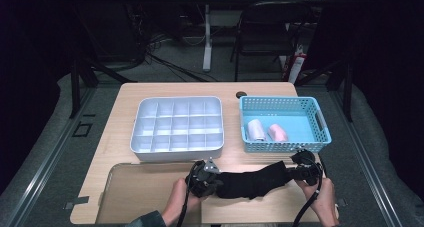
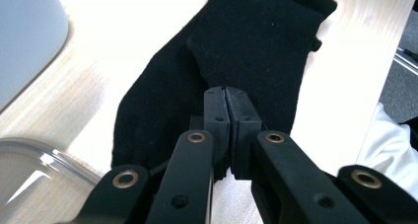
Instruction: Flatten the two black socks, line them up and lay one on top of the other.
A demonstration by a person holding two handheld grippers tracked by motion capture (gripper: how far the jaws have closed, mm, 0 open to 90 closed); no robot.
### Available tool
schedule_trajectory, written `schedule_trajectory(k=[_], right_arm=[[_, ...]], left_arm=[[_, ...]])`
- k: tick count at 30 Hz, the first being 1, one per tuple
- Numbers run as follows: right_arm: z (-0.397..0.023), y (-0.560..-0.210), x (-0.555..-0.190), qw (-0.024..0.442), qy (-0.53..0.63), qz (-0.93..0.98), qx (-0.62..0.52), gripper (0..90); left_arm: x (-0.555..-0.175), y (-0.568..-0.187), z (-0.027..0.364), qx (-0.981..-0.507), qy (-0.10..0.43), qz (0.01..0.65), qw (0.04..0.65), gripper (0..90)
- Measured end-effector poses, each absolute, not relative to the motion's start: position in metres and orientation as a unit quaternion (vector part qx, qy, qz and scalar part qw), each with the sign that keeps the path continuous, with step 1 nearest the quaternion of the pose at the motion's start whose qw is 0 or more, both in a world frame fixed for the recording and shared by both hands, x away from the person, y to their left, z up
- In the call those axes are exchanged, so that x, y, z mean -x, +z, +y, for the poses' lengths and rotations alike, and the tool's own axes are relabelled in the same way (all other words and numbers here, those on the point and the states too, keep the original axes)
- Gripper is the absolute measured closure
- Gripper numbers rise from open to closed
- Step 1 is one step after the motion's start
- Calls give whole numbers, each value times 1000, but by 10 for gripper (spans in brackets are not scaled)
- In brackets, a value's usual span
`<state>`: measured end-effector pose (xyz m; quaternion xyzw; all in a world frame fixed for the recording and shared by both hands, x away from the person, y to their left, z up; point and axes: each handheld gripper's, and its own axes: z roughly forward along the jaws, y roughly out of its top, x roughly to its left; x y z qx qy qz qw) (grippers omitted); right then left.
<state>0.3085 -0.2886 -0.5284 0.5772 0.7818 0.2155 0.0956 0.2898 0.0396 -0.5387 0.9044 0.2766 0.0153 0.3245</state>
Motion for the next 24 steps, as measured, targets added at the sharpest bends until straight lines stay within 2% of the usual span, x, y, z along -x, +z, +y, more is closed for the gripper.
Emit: schedule_trajectory(k=[9,13,17,20,22,24], right_arm=[[-288,-519,-304,109,226,782,-571,848],[-286,-526,-306,101,214,786,-572,846],[-283,-530,-309,103,219,779,-578,845],[-285,-530,-310,98,202,788,-572,844],[-285,-531,-310,97,206,785,-576,843],[-286,-532,-310,98,204,785,-576,843]], left_arm=[[-297,-543,43,-909,2,281,306,871],[-302,-546,45,-906,-2,291,307,798],[-310,-548,43,-901,-9,302,311,672],[-313,-554,37,-905,-10,302,299,617],[-313,-557,33,-909,-11,299,290,626],[-311,-559,30,-913,-13,294,281,677]])
